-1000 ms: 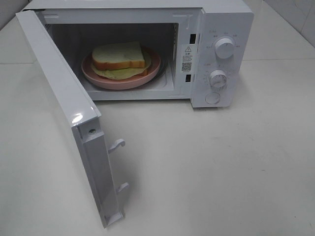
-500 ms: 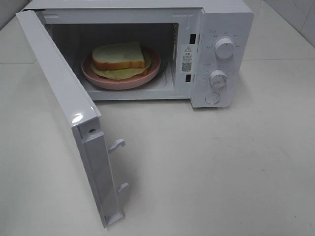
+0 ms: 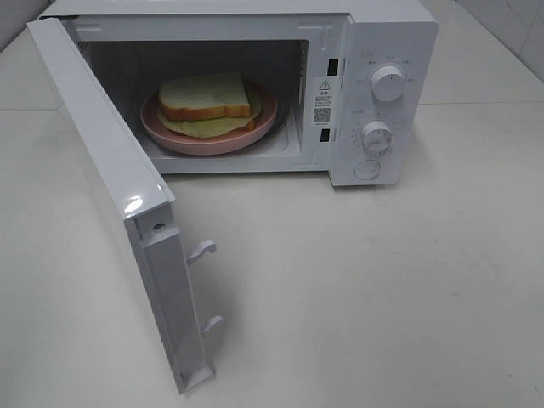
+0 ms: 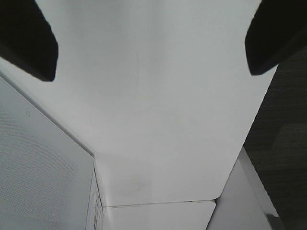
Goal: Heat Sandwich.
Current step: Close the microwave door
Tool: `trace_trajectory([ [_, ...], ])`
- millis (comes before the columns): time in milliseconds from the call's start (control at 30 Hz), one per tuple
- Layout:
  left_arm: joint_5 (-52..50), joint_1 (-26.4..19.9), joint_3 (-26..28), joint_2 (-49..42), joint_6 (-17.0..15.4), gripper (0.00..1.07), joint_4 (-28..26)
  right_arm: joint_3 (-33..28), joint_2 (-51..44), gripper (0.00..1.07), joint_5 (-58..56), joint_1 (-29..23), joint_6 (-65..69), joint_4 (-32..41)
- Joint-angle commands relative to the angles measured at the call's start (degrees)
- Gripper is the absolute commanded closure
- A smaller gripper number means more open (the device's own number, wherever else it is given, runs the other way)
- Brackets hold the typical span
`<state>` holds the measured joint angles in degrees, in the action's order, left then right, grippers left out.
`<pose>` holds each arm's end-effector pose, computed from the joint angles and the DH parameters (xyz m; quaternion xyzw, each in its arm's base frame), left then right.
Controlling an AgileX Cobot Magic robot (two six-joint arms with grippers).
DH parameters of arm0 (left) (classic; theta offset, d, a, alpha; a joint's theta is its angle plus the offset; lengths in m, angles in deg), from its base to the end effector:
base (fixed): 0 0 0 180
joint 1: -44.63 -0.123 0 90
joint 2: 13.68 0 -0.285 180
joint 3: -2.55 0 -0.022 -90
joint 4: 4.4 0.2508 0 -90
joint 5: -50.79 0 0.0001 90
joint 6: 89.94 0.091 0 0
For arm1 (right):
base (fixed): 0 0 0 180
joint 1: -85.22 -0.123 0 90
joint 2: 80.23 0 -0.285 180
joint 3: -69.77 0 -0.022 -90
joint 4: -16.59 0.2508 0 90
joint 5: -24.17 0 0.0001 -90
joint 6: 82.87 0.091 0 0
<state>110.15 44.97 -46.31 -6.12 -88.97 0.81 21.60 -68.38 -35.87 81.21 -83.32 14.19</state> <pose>-0.0040 0.0071 0.2781 0.0085 0.8461 0.0484 0.5307 0.0062 -0.0029 0.2803 -0.0337 0.8654 -0.0054 0.4998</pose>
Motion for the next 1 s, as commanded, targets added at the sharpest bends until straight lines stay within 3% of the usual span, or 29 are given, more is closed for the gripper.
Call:
trace_trajectory([
  [33,-0.97,-0.40,-0.11,-1.60,-0.23,0.02,-0.11,-0.11,-2.86,0.32,0.63,1.32,0.46,-0.29],
  [1000,-0.97,-0.40,-0.11,-1.60,-0.23,0.02,-0.11,-0.17,-5.79,0.32,0.63,1.32,0.46,-0.29],
])
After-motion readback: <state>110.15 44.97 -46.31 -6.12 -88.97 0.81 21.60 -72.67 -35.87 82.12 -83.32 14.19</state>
